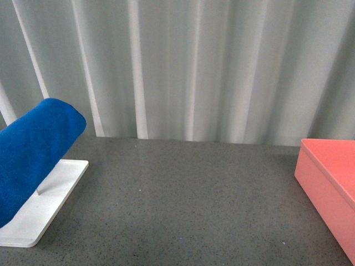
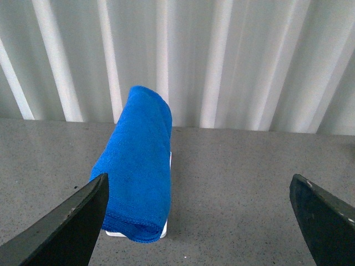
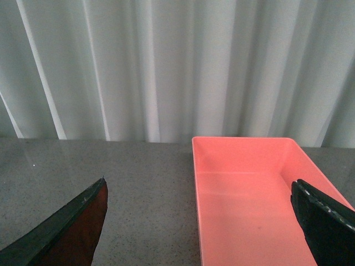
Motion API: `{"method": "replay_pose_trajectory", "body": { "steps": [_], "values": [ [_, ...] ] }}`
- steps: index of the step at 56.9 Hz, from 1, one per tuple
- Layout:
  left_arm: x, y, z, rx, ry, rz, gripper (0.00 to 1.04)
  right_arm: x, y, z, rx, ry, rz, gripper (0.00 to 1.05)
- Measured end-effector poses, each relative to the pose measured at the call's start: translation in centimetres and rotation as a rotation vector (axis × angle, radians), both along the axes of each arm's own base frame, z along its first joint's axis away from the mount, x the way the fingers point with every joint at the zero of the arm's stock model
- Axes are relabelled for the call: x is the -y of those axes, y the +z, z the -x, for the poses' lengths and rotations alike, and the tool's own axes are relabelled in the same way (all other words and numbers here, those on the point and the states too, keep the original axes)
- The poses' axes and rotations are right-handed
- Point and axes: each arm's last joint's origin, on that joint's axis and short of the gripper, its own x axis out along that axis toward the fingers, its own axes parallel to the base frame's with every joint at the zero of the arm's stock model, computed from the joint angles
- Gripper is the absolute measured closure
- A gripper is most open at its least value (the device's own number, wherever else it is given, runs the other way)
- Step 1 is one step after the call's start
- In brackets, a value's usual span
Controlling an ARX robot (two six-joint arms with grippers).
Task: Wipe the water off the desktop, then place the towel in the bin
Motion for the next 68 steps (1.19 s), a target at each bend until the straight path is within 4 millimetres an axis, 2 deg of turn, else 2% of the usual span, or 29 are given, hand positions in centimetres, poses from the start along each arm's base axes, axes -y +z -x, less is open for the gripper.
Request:
{"method": "replay_pose_trajectory", "body": {
  "steps": [34, 39, 42, 49, 52, 53, 56, 57, 59, 64, 65, 68],
  "values": [
    [0.0, 0.0, 0.0, -0.009, -0.010, 0.006, 0.07, 0.0, 0.0, 0.0, 0.000, 0.000, 0.000, 0.07],
    [0.7, 0.1, -0.4, -0.360, -0.141, 0.113, 0.07, 0.0, 0.0, 0.0, 0.000, 0.002, 0.000, 0.07],
    [1.1, 0.6, -1.1, -0.439, -0.155, 0.124, 0.07, 0.0, 0.0, 0.0, 0.001, 0.001, 0.000, 0.07],
    [2.3, 3.8, -4.6, -0.394, -0.214, 0.103, 0.07, 0.0, 0.0, 0.0, 0.001, 0.001, 0.000, 0.07],
    [3.0, 6.0, -7.7, -0.350, -0.240, 0.081, 0.07, 0.0, 0.0, 0.0, 0.001, 0.001, 0.000, 0.07],
    [3.1, 6.2, -8.2, -0.346, -0.241, 0.078, 0.07, 0.0, 0.0, 0.0, 0.001, 0.002, 0.000, 0.07],
    [3.7, 7.4, -11.3, -0.352, -0.258, 0.042, 0.07, 0.0, 0.0, 0.0, 0.001, 0.001, 0.000, 0.07],
    [3.8, 7.5, -11.8, -0.357, -0.259, 0.037, 0.07, 0.0, 0.0, 0.0, 0.001, 0.001, 0.000, 0.07],
    [4.2, 7.7, -14.1, -0.393, -0.262, 0.013, 0.07, 0.0, 0.0, 0.0, 0.001, 0.000, 0.000, 0.07],
    [5.1, 7.2, -18.7, -0.489, -0.262, -0.042, 0.07, 0.0, 0.0, 0.0, 0.001, 0.000, 0.000, 0.07],
    [5.4, 6.9, -20.3, -0.525, -0.260, -0.061, 0.07, 0.0, 0.0, 0.0, 0.001, 0.000, 0.000, 0.07],
    [5.8, 6.5, -22.4, -0.569, -0.261, -0.092, 0.07, 0.0, 0.0, 0.0, 0.001, 0.001, 0.000, 0.07]
  ]
}}
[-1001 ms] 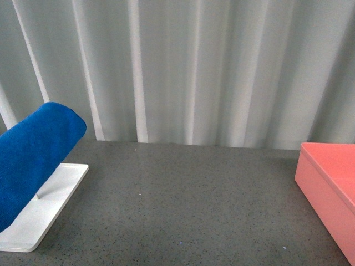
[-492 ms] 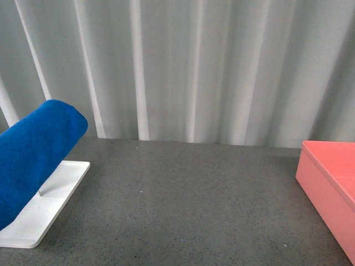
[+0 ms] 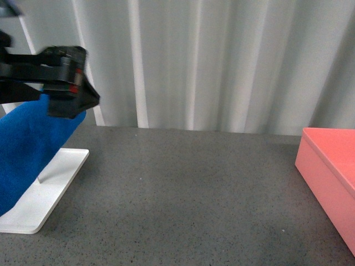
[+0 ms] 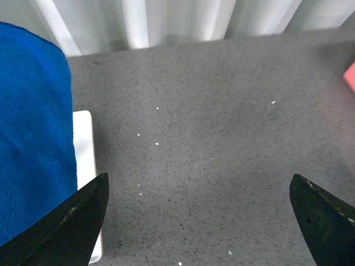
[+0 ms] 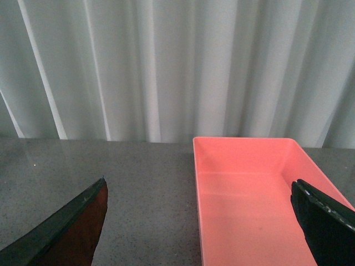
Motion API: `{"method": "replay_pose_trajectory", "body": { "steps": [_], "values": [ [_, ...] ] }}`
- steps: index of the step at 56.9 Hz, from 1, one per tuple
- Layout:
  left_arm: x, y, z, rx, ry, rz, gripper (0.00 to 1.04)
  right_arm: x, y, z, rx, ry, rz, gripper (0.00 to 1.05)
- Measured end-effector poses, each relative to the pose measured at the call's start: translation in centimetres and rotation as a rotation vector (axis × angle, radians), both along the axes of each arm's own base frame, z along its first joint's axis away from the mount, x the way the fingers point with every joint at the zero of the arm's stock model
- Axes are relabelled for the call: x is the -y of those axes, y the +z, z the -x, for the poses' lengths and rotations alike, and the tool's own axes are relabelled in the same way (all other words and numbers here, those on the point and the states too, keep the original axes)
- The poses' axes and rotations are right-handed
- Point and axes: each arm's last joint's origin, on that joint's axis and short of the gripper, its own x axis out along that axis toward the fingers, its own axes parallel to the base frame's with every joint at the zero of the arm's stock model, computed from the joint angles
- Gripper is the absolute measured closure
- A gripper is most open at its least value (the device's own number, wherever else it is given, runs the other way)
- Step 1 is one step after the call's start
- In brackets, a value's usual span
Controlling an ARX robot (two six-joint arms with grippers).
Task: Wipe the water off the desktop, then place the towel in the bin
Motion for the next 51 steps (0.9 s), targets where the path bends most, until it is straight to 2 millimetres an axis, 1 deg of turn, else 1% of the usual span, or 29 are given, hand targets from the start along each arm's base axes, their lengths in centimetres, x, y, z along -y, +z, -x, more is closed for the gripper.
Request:
{"method": "replay_pose_trajectory", "body": {
  "steps": [2, 3, 5, 6, 8, 9, 10, 13, 19, 22, 25, 28, 31, 37, 45, 51],
  "values": [
    [0.3, -0.3, -2.0, -0.046, -0.016, -0.016, 0.07, 0.0, 0.0, 0.0, 0.000, 0.000, 0.000, 0.07],
    [0.3, -0.4, -2.5, -0.056, -0.017, -0.020, 0.07, 0.0, 0.0, 0.0, 0.000, 0.000, 0.000, 0.07],
    [0.5, -0.8, -4.3, -0.094, -0.019, -0.041, 0.07, 0.0, 0.0, 0.0, 0.000, 0.000, 0.000, 0.07],
    [0.5, -0.8, -4.8, -0.099, -0.019, -0.050, 0.07, 0.0, 0.0, 0.0, 0.000, 0.000, 0.000, 0.07],
    [0.4, -1.1, -6.5, -0.120, -0.001, -0.091, 0.07, 0.0, 0.0, 0.0, 0.000, 0.000, 0.000, 0.07],
    [0.3, -1.2, -7.7, -0.134, 0.012, -0.113, 0.07, 0.0, 0.0, 0.0, 0.000, 0.000, 0.000, 0.07],
    [0.3, -1.3, -8.1, -0.137, 0.018, -0.121, 0.07, 0.0, 0.0, 0.0, 0.000, 0.000, 0.000, 0.07],
    [-0.2, -1.5, -10.3, -0.141, 0.048, -0.162, 0.07, 0.0, 0.0, 0.0, 0.000, 0.000, 0.000, 0.07],
    [-1.7, -1.9, -13.3, -0.138, 0.120, -0.197, 0.07, 0.0, 0.0, 0.0, 0.000, 0.000, 0.000, 0.07],
    [-2.6, -2.1, -14.3, -0.130, 0.170, -0.222, 0.07, 0.0, 0.0, 0.0, 0.000, 0.000, 0.000, 0.07],
    [-3.7, -2.3, -15.4, -0.124, 0.221, -0.240, 0.07, 0.0, 0.0, 0.0, 0.000, 0.000, 0.000, 0.07],
    [-5.4, -2.6, -16.7, -0.113, 0.293, -0.266, 0.07, 0.0, 0.0, 0.0, 0.000, 0.000, 0.000, 0.07],
    [-6.8, -3.2, -17.3, -0.117, 0.339, -0.277, 0.07, 0.0, 0.0, 0.0, 0.000, 0.000, 0.000, 0.07],
    [-8.0, -3.9, -17.5, -0.134, 0.362, -0.275, 0.07, 0.0, 0.0, 0.0, 0.000, 0.000, 0.000, 0.07],
    [-8.2, -4.9, -17.1, -0.151, 0.350, -0.270, 0.07, 0.0, 0.0, 0.0, 0.000, 0.000, 0.000, 0.07],
    [-8.0, -6.5, -16.5, -0.182, 0.320, -0.285, 0.07, 0.0, 0.0, 0.0, 0.000, 0.000, 0.000, 0.07]
  ]
}}
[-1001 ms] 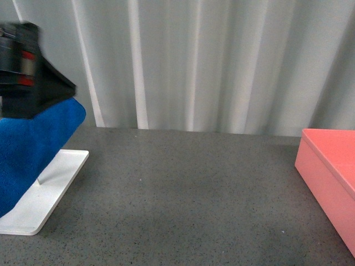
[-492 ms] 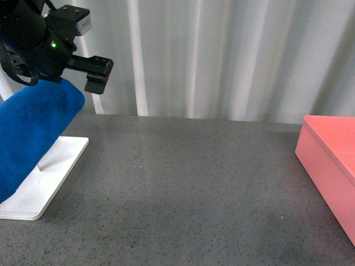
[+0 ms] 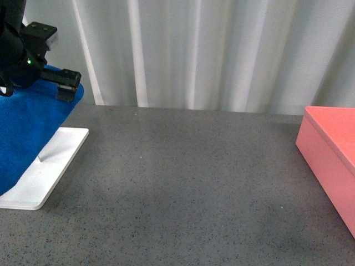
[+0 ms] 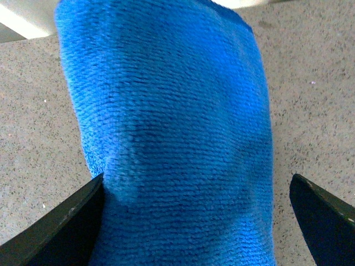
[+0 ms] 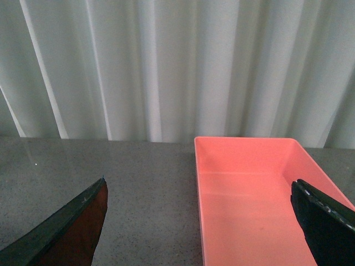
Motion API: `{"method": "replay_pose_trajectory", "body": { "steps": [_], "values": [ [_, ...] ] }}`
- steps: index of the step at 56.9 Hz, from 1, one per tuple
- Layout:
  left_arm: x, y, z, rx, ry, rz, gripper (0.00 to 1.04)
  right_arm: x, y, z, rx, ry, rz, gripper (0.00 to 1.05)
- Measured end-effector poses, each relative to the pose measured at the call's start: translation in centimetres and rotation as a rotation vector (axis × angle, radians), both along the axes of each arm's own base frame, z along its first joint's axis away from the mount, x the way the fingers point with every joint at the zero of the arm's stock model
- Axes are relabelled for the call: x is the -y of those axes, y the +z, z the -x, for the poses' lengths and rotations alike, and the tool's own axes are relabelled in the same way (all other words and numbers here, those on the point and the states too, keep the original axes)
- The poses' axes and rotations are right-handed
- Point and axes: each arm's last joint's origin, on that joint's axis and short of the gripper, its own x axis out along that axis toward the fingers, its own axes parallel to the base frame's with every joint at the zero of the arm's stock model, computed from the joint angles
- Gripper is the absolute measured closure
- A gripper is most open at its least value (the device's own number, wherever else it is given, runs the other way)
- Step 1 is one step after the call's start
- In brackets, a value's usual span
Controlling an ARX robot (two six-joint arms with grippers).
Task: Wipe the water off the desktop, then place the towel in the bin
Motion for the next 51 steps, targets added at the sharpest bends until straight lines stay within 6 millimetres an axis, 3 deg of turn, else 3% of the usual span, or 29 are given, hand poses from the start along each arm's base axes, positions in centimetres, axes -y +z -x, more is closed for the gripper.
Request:
{"method": "replay_pose_trajectory", "body": {
  "steps": [8, 17, 39, 51],
  "values": [
    [-0.1, -1.0, 0.4, -0.011, -0.023, -0.028, 0.08, 0.0, 0.0, 0.0, 0.000, 0.000, 0.000, 0.07],
    [-0.6, -1.3, 0.5, -0.015, -0.014, -0.037, 0.39, 0.0, 0.0, 0.0, 0.000, 0.000, 0.000, 0.07],
    [-0.8, -0.3, 0.9, 0.008, -0.008, -0.066, 0.93, 0.0, 0.0, 0.0, 0.000, 0.000, 0.000, 0.07],
    [-0.1, 0.9, 1.5, 0.028, -0.051, -0.054, 0.97, 0.0, 0.0, 0.0, 0.000, 0.000, 0.000, 0.07]
  ]
}}
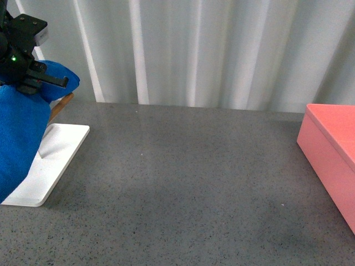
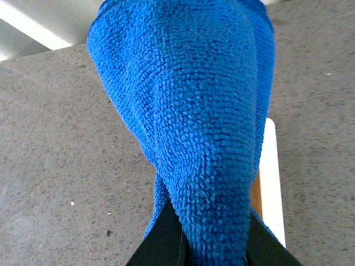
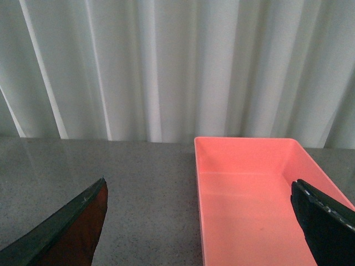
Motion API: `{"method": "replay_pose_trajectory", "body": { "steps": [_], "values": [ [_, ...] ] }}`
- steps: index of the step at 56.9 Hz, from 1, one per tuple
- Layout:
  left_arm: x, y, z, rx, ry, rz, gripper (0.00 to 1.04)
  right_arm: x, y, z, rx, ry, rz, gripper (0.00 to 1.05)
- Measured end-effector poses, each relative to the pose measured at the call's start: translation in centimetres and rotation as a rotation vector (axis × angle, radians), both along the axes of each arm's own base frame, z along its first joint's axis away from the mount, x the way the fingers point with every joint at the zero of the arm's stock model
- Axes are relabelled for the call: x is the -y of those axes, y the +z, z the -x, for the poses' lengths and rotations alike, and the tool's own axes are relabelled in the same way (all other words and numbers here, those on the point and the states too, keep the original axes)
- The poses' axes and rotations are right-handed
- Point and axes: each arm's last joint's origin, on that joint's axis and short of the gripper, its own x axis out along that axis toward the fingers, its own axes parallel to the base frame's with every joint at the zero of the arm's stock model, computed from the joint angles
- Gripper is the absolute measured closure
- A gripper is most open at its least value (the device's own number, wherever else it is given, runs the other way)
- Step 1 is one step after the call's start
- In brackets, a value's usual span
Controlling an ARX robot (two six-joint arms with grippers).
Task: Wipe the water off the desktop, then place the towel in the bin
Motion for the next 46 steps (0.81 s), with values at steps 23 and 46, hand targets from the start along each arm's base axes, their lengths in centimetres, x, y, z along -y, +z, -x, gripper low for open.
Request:
{"method": "replay_pose_trajectory", "body": {
  "steps": [23, 46],
  "values": [
    [5.3, 10.4, 4.0, 0.230, -0.207, 0.099, 0.97, 0.0, 0.0, 0.0, 0.000, 0.000, 0.000, 0.07],
    [15.9, 12.7, 11.6, 0.232, -0.548, 0.452, 0.97, 0.0, 0.0, 0.0, 0.000, 0.000, 0.000, 0.07]
  ]
}}
